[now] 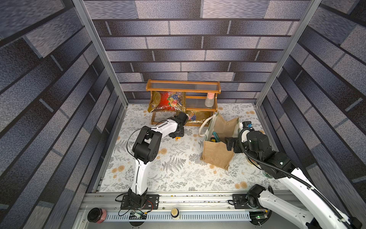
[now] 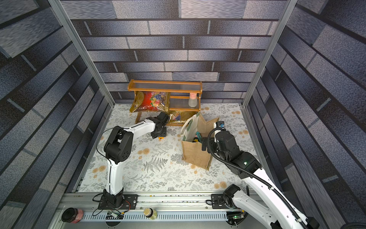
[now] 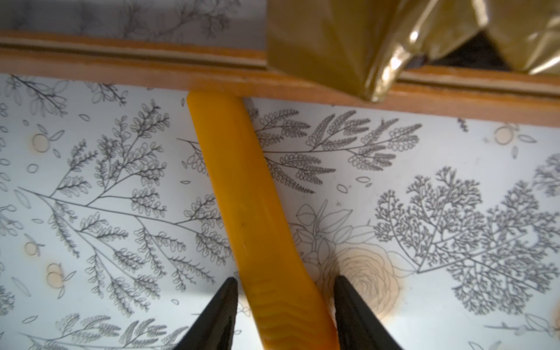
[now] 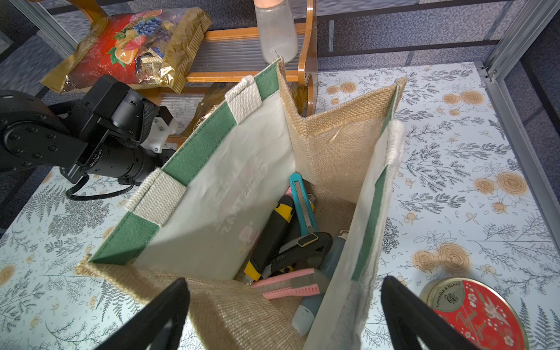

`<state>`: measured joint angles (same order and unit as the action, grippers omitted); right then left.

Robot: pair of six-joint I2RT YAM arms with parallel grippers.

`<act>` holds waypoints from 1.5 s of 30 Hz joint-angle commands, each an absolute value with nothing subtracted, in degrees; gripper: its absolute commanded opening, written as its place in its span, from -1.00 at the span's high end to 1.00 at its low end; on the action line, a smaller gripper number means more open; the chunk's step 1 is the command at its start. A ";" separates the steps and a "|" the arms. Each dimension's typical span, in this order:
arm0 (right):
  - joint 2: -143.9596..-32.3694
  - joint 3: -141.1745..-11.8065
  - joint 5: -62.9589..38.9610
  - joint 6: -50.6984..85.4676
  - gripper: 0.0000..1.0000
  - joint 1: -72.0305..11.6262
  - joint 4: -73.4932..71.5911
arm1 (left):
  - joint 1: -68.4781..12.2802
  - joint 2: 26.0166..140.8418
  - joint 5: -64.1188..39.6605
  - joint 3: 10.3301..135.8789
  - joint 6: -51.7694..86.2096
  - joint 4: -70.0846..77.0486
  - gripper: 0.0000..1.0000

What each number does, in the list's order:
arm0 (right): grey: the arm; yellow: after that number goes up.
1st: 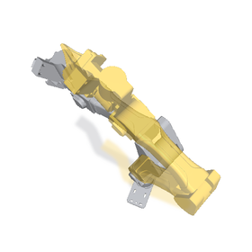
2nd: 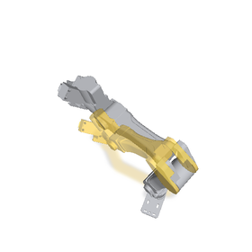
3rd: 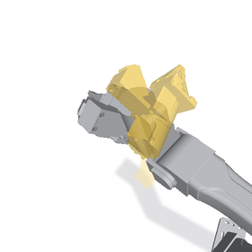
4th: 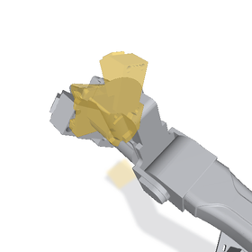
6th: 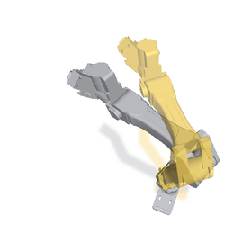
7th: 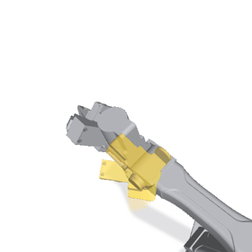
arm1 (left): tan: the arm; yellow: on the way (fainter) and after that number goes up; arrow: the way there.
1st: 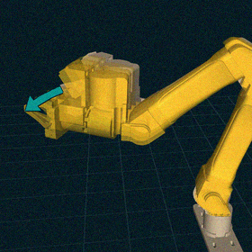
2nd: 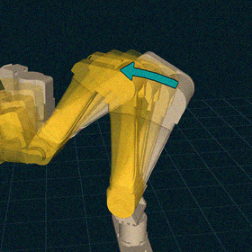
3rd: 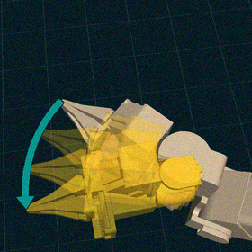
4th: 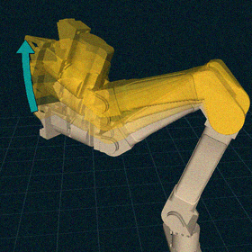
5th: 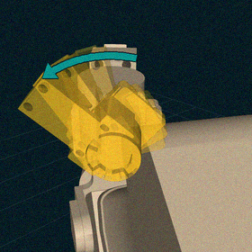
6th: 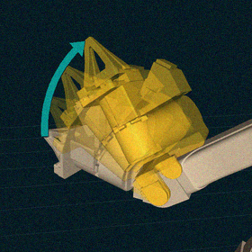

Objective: Place the art knife into the pouch
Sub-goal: Pick up the utility knife at the center of the board.

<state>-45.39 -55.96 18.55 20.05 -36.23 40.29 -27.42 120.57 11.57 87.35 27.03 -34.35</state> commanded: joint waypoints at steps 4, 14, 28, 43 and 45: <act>-45.18 -55.46 16.89 20.42 -1.00 -35.94 41.00 | -28.76 118.38 9.43 80.87 26.37 -34.86 0.11; -45.09 -55.20 13.97 21.79 -1.00 -35.94 40.16 | -29.85 114.63 9.95 75.41 26.19 -32.96 0.28; -44.13 -54.50 15.62 24.15 -1.00 -35.95 41.88 | -29.87 105.99 9.75 72.09 26.19 -32.70 0.36; -44.65 -53.71 14.56 25.18 -1.00 -35.96 40.74 | -34.85 93.28 9.68 75.02 26.19 -36.92 0.38; -44.82 -53.79 14.36 25.35 -1.00 -35.95 40.69 | -36.04 91.95 9.72 76.28 26.18 -37.81 0.38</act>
